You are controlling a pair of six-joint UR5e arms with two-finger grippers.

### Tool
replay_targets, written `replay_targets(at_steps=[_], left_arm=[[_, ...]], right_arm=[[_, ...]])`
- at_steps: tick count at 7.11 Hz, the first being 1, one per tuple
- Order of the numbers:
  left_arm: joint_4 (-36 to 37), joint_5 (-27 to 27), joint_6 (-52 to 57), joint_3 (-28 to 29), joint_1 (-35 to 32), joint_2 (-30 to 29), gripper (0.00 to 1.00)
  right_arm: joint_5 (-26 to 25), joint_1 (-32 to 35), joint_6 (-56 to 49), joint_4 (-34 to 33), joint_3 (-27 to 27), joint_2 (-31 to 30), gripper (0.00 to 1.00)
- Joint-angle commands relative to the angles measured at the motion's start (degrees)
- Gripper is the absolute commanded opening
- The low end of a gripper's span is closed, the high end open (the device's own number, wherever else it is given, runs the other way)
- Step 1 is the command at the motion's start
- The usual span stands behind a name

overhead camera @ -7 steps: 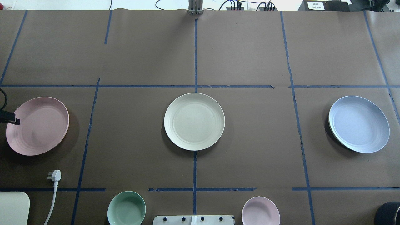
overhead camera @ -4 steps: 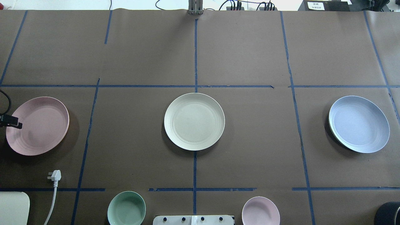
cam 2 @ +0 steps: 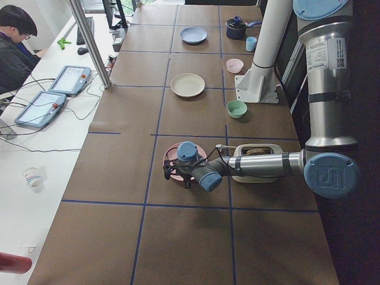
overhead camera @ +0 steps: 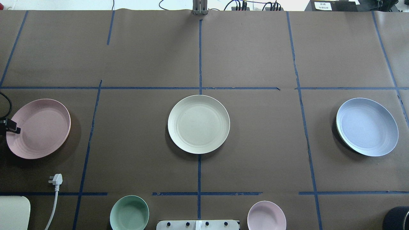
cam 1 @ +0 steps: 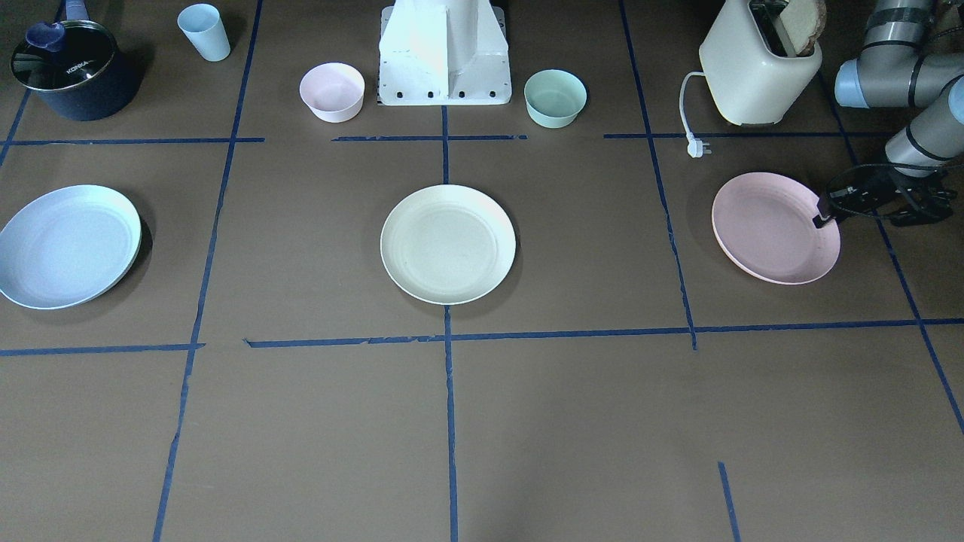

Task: Stack three plates with pink and blue
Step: 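Reach the left gripper to the rim of the pink plate and grasp it, then lift the pink plate with the left gripper and carry it toward the cream plate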

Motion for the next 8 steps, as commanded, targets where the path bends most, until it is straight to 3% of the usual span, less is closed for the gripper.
replay_targets(at_steps=[1, 4, 6, 8], left_arm=[[0.1, -1.8, 0.0, -0.5, -0.5, 0.6, 0.00], [0.7, -16.6, 0.0, -0.6, -11.5, -0.2, 0.00], [1.5, -18.4, -0.8, -1.0, -13.6, -2.8, 0.00], [8.9, -17.9, -2.9, -3.6, -13.5, -9.5, 0.00]], right_arm=[[0.1, 0.0, 0.0, 0.1, 0.0, 0.2, 1.00], [0.1, -0.1, 0.0, -0.3, -0.2, 2.0, 1.00], [0.3, -0.2, 0.0, -0.3, -1.3, 4.0, 1.00], [0.9, -0.4, 0.0, -0.2, -1.7, 3.8, 1.00]])
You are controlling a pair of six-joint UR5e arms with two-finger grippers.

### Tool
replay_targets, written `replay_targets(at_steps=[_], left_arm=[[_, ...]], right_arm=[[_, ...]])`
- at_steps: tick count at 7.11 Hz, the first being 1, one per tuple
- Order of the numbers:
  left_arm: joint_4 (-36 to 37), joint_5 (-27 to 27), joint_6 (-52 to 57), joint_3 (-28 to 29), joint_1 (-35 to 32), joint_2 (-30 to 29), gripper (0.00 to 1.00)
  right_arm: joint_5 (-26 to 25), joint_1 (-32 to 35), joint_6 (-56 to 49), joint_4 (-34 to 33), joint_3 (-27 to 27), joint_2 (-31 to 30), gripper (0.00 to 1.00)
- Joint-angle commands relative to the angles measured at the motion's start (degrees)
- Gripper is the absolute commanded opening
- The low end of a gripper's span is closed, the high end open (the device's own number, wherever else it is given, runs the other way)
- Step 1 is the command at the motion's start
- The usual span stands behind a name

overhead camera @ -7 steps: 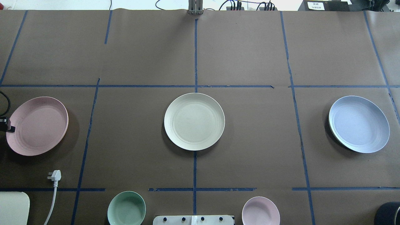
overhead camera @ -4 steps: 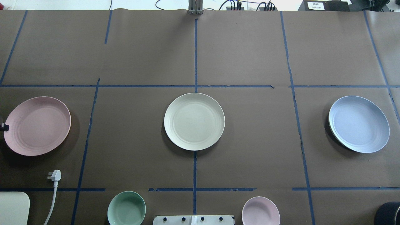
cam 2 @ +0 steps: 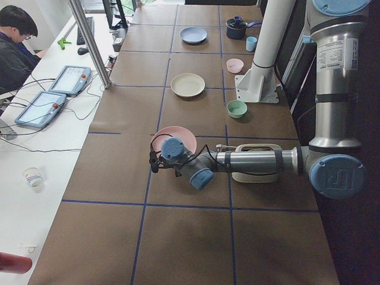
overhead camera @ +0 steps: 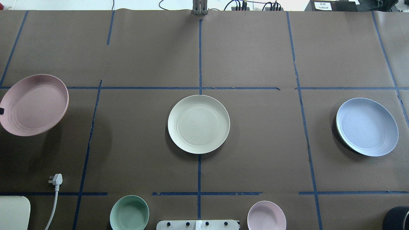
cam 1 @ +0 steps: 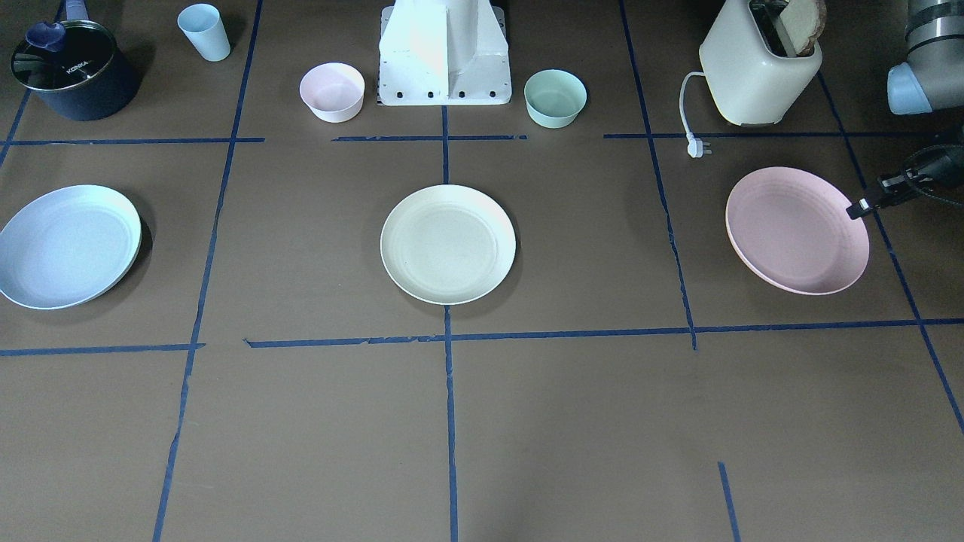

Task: Stack three plates with pink and blue
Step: 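Lift the pink plate with the left gripper and carry it toward the cream plate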

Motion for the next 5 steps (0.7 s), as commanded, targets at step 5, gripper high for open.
replay_targets(at_steps=[5], left_arm=[[4.5, 17.7, -37.4, -14.5, 23.5, -13.1, 0.00]], right_arm=[[0.4, -8.5, 16.6, 8.9, 0.0, -0.1, 1.00]])
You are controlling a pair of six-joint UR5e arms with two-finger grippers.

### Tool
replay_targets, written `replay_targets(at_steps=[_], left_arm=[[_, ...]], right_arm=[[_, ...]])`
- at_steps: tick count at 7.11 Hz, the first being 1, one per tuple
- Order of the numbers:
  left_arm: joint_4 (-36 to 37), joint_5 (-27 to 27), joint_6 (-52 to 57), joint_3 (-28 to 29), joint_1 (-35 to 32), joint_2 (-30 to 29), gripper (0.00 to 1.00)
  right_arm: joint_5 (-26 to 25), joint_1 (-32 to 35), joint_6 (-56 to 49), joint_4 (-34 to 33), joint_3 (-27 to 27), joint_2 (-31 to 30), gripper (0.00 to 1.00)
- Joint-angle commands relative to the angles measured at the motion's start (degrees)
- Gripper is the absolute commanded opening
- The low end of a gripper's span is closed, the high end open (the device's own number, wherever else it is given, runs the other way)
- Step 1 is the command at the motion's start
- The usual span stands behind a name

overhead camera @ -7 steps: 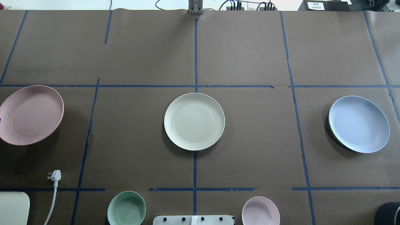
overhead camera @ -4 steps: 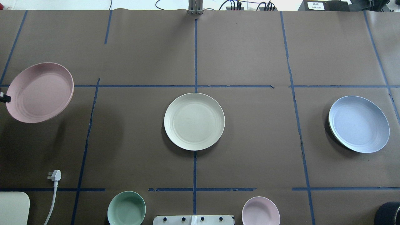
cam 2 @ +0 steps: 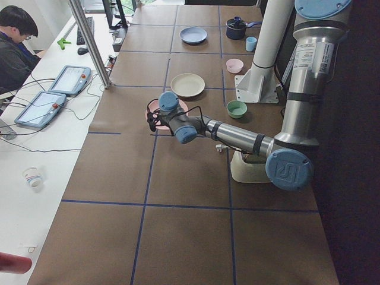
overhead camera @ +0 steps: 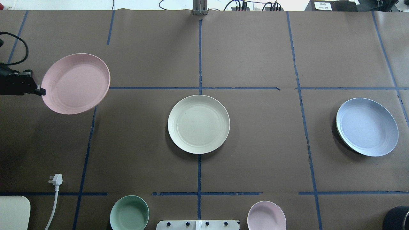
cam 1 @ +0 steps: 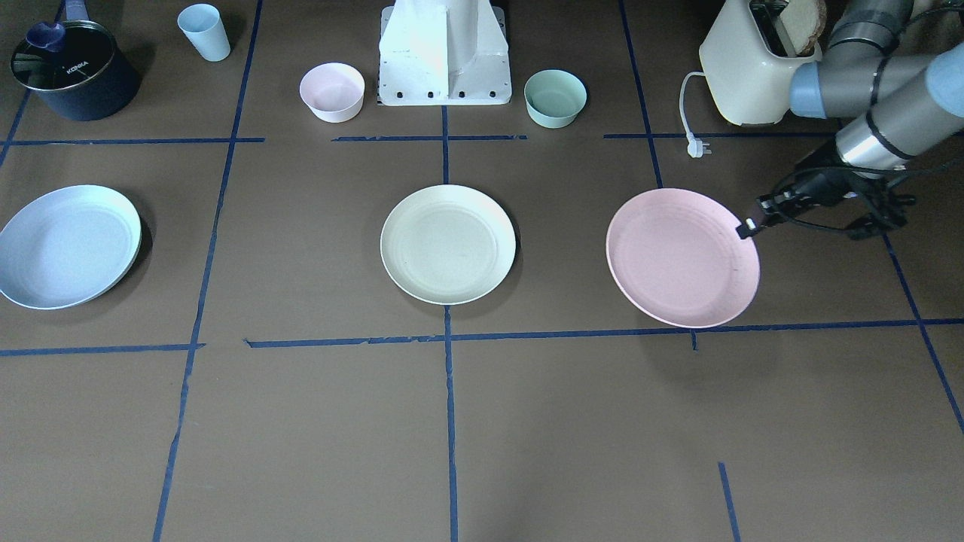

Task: Stack three plates with pink and blue
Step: 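Lift the pink plate with the left gripper and carry it toward the cream plate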

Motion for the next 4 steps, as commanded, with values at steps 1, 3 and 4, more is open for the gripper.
replay_targets(at_steps=[1, 3, 4], left_arm=[[2.2, 9.5, -16.8, -2.9, 12.6, -8.2, 0.00], [12.7, 18.8, -19.6, -3.1, 20.2, -17.1, 0.00], [13.6, 20.9, -21.8, -3.7, 22.9, -17.7, 0.00]], right_arm=[[-0.1, -4.5, 11.3, 7.0, -0.1, 0.0, 1.00], [-1.2, -9.8, 18.4, 14.6, -0.4, -1.9, 1.00], [-2.7, -11.7, 22.5, 18.5, -0.4, -2.8, 1.00]])
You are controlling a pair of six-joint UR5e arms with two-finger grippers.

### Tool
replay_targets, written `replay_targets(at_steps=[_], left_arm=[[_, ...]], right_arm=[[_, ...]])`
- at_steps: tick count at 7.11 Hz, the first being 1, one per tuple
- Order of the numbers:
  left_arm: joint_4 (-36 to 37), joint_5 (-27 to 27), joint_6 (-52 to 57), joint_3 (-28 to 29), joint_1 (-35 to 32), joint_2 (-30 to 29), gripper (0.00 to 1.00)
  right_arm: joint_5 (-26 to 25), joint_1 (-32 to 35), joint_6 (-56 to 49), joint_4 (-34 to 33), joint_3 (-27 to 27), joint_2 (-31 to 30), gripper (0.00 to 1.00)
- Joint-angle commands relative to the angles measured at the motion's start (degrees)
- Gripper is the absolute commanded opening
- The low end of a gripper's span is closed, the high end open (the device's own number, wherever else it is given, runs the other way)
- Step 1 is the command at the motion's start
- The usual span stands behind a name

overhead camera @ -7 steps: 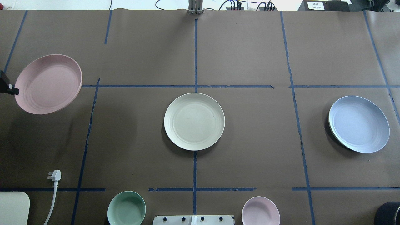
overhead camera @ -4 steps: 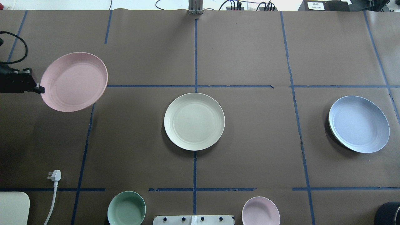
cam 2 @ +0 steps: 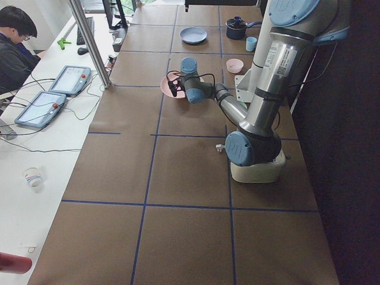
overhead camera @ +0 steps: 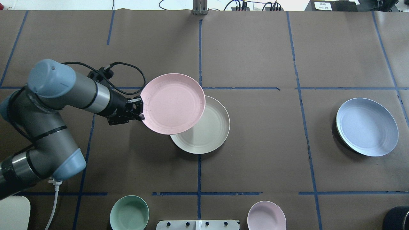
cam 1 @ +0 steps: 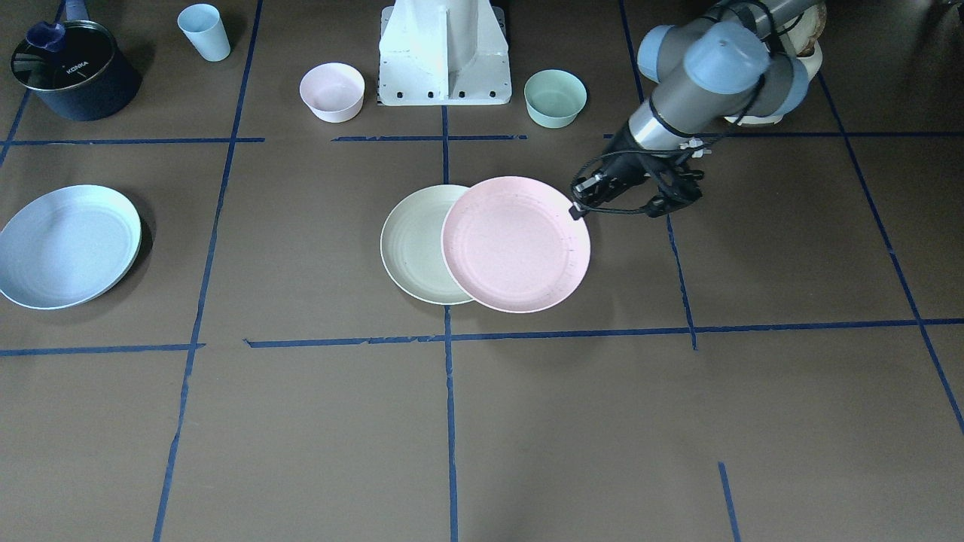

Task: Stack three plates with pink and blue
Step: 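Lower the pink plate onto the cream plate and open the left gripper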

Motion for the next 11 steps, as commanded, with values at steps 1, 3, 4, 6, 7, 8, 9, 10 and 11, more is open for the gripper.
replay_targets(at_steps=[1, 3, 4, 6, 7, 8, 9, 10, 11], left_arm=[[3.1, 6.2, -2.9, -0.9, 6.7, -3.4, 0.00], [3.1, 8.0, -2.9, -0.2, 9.5, -3.9, 0.00], [3.1, 7.9, -2.8, 0.3, 9.5, -4.4, 0.00], [3.1, 7.9, -2.5, 0.5, 8.2, -4.3, 0.00], [3.1, 7.9, -2.5, 0.5, 7.7, -4.3, 0.00], [3.1, 7.9, -2.4, 0.5, 7.5, -4.3, 0.00], [3.1, 7.9, -2.5, 0.6, 7.5, -4.3, 0.00], [3.1, 7.9, -2.7, 0.5, 7.4, -4.3, 0.18], [3.1, 7.9, -2.4, 0.6, 7.1, -4.3, 0.99]], right_arm=[[-2.6, -4.0, 7.8, 7.7, -0.2, -1.6, 1.00], [-2.6, -4.7, 8.0, 8.3, -1.0, -1.8, 1.00], [-2.6, -4.7, 8.0, 8.3, -1.0, -1.8, 1.00], [-2.6, -4.7, 8.0, 8.3, -1.0, -1.8, 1.00], [-2.7, -4.7, 8.0, 8.3, -1.1, -1.8, 1.00], [-2.7, -4.7, 8.0, 8.3, -1.4, -1.8, 1.00], [-2.6, -4.7, 8.0, 8.3, -1.5, -1.8, 1.00], [-2.6, -4.7, 8.0, 8.3, -1.5, -1.8, 1.00], [-2.6, -4.7, 8.0, 8.3, -1.5, -1.8, 1.00]])
